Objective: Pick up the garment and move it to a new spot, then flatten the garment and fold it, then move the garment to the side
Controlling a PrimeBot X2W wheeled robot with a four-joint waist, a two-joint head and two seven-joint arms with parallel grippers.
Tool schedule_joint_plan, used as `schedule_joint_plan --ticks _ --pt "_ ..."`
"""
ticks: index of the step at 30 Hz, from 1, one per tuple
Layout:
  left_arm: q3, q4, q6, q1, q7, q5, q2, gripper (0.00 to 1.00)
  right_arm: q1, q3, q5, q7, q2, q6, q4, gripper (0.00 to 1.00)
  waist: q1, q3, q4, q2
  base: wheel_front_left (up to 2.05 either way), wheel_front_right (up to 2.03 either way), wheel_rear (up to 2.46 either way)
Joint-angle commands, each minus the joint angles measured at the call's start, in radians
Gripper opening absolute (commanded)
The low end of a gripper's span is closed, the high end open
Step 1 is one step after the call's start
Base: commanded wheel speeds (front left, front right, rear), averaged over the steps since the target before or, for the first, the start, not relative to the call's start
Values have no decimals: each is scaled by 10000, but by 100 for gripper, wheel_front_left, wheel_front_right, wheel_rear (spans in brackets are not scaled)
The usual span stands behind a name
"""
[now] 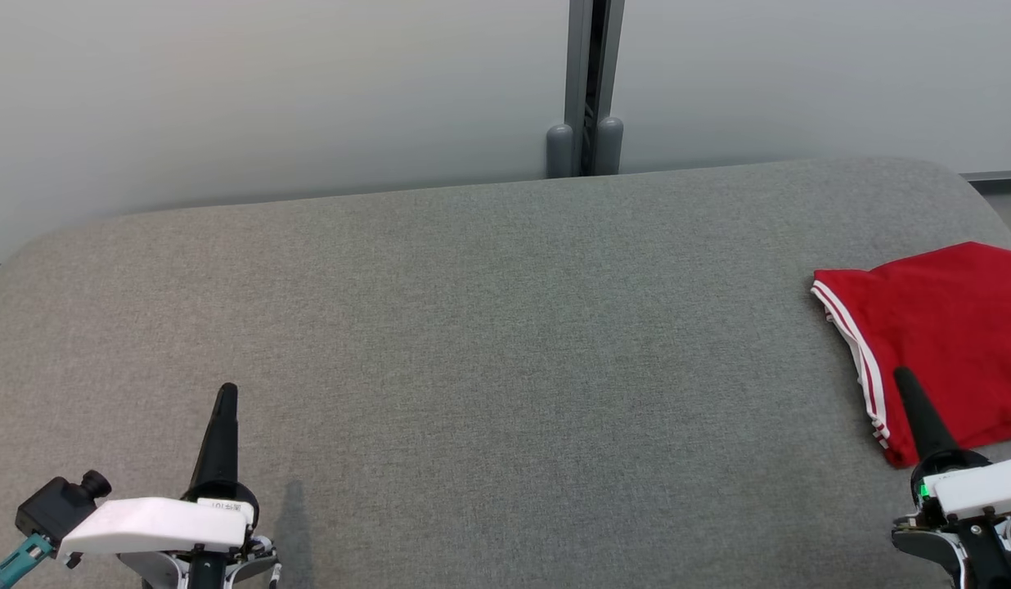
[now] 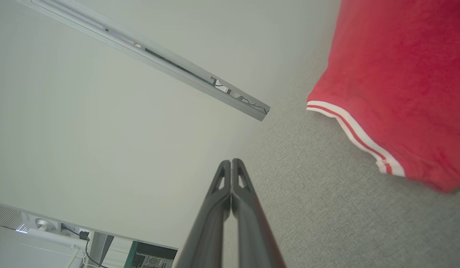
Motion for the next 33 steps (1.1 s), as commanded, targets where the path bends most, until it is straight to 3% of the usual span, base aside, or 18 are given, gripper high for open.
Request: schedule_joint_plan --ticks 1,33 --pt "83 -24 -80 -248 41 -245 36 0 -252 -58 249 72 -45 2 -7 0 0 -3 2 0 0 0 0" --pt "432 534 -478 -685 277 -2614 -386 0 -853 -353 2772 539 -1 1 947 0 0 -79 60 0 0 0 0"
